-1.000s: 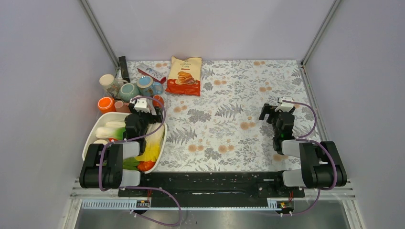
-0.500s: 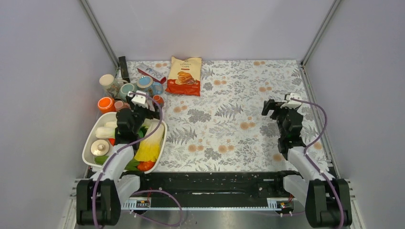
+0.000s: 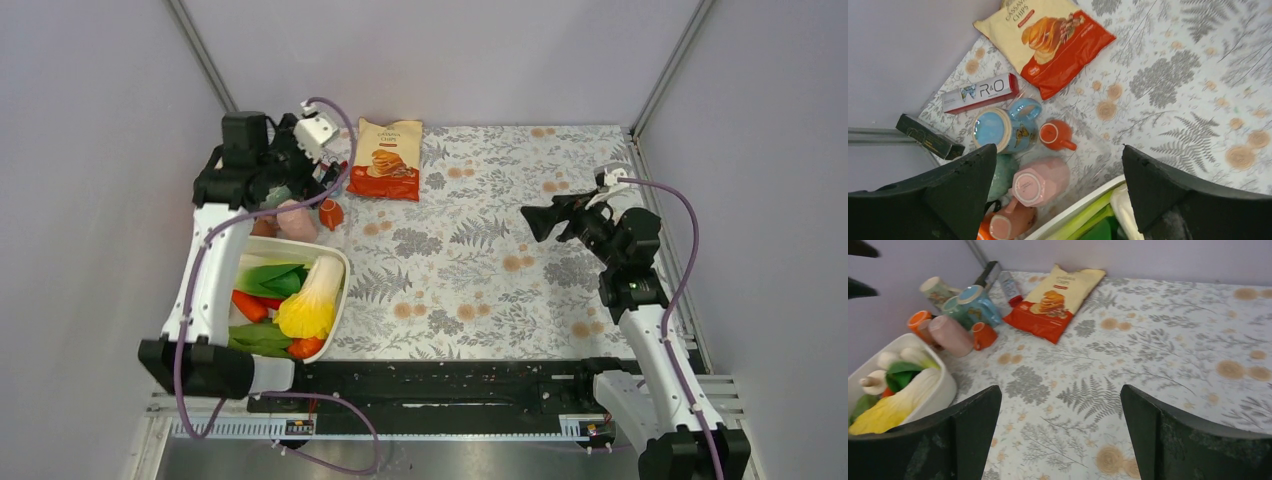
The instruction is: Turn the mug right side up
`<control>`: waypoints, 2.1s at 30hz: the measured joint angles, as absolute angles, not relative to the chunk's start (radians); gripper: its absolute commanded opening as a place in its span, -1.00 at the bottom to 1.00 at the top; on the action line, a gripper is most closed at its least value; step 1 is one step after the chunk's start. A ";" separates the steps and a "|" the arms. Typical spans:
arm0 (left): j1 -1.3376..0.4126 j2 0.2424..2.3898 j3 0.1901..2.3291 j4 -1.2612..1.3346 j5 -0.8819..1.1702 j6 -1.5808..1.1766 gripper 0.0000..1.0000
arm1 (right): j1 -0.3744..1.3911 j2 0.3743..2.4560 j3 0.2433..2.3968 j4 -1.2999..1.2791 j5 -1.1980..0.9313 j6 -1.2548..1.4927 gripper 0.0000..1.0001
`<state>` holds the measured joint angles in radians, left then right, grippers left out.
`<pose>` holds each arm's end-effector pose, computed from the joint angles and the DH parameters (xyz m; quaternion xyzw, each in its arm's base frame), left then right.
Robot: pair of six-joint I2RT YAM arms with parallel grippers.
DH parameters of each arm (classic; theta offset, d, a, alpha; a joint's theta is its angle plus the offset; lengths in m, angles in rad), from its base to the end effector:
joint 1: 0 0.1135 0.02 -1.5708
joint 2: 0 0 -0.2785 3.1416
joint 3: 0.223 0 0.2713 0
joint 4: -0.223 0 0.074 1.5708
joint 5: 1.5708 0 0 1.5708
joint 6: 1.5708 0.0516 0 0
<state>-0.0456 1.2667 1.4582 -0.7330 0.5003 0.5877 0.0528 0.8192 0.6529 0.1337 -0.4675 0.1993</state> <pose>0.2857 -0.0378 0.4270 0.3784 0.7635 -0.0799 0.5172 0.2192 0.0349 0.3284 -0.1095 0.7089 0.2502 0.6503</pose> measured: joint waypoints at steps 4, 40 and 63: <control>-0.128 1.465 1.624 -0.919 0.335 0.805 0.80 | 0.060 0.881 0.650 0.268 -0.635 0.301 0.97; -0.214 2.407 2.240 -1.164 -0.207 1.471 -0.06 | 0.083 1.351 1.068 0.002 -0.742 0.321 0.97; -0.208 2.362 2.162 -1.039 -0.177 1.441 -1.00 | 0.091 1.321 1.068 -0.052 -0.696 0.318 0.97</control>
<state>-0.2081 2.3615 2.1624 -1.0386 -0.1772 1.4406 0.0910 1.3212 1.0676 -0.0517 -0.6964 0.3180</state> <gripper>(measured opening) 0.258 0.986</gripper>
